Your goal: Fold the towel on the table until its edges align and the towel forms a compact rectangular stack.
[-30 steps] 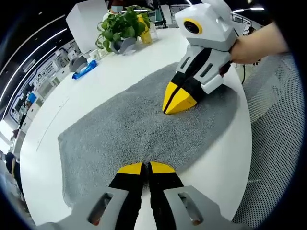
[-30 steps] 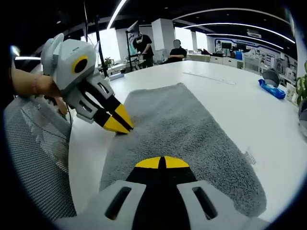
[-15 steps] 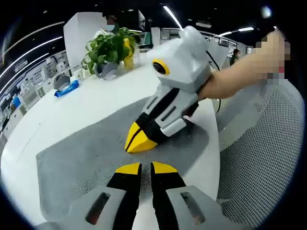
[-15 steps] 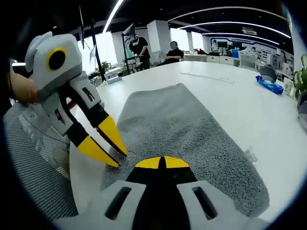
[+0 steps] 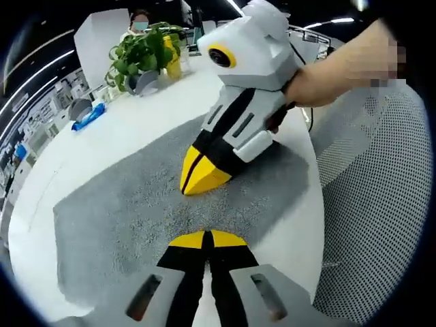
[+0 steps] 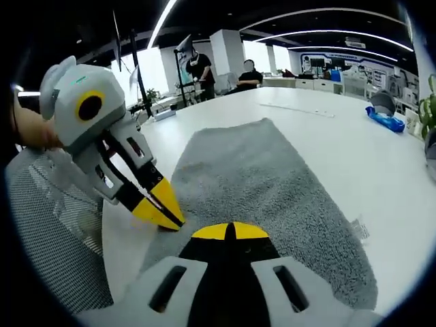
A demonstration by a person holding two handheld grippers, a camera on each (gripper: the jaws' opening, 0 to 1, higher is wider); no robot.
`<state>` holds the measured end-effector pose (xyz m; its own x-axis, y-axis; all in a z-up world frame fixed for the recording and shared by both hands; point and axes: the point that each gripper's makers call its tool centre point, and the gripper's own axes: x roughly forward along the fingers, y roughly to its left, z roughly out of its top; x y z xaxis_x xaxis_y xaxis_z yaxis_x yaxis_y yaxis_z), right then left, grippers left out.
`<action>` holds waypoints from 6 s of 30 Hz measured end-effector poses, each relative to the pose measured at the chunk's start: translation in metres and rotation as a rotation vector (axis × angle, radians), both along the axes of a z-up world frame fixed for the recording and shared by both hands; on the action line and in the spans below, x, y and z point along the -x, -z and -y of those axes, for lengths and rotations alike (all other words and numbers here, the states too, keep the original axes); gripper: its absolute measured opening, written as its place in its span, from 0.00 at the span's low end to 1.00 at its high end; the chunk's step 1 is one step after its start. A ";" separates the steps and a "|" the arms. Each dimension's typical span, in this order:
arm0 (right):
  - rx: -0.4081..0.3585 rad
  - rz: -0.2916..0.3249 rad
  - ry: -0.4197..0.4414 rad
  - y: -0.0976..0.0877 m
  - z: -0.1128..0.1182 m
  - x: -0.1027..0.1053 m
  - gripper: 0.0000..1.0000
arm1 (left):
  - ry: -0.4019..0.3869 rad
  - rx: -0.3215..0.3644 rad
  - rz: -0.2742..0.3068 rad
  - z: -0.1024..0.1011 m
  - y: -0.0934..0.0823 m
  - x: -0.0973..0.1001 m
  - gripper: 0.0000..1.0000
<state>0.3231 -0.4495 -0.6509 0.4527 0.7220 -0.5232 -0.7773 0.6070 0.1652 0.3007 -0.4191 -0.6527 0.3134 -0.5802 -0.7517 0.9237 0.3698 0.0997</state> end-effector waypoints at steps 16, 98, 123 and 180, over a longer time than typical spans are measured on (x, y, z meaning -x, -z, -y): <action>-0.056 -0.040 -0.081 -0.001 -0.020 0.016 0.00 | -0.143 -0.038 0.111 -0.035 -0.001 -0.034 0.01; 0.689 0.368 -0.690 0.003 0.067 0.061 0.00 | 0.137 0.175 0.112 0.039 -0.018 0.006 0.06; 0.791 0.711 -0.830 -0.019 0.058 0.073 0.15 | 0.061 0.292 -0.121 0.053 -0.012 0.020 0.05; 0.266 0.210 -0.495 -0.071 0.002 0.046 0.05 | 0.257 0.123 0.062 0.043 -0.038 0.032 0.17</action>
<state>0.2770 -0.4511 -0.5800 0.2097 0.7298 -0.6508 -0.9777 0.1641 -0.1310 0.2691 -0.4621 -0.6144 0.1873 -0.7320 -0.6550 0.9823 0.1369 0.1279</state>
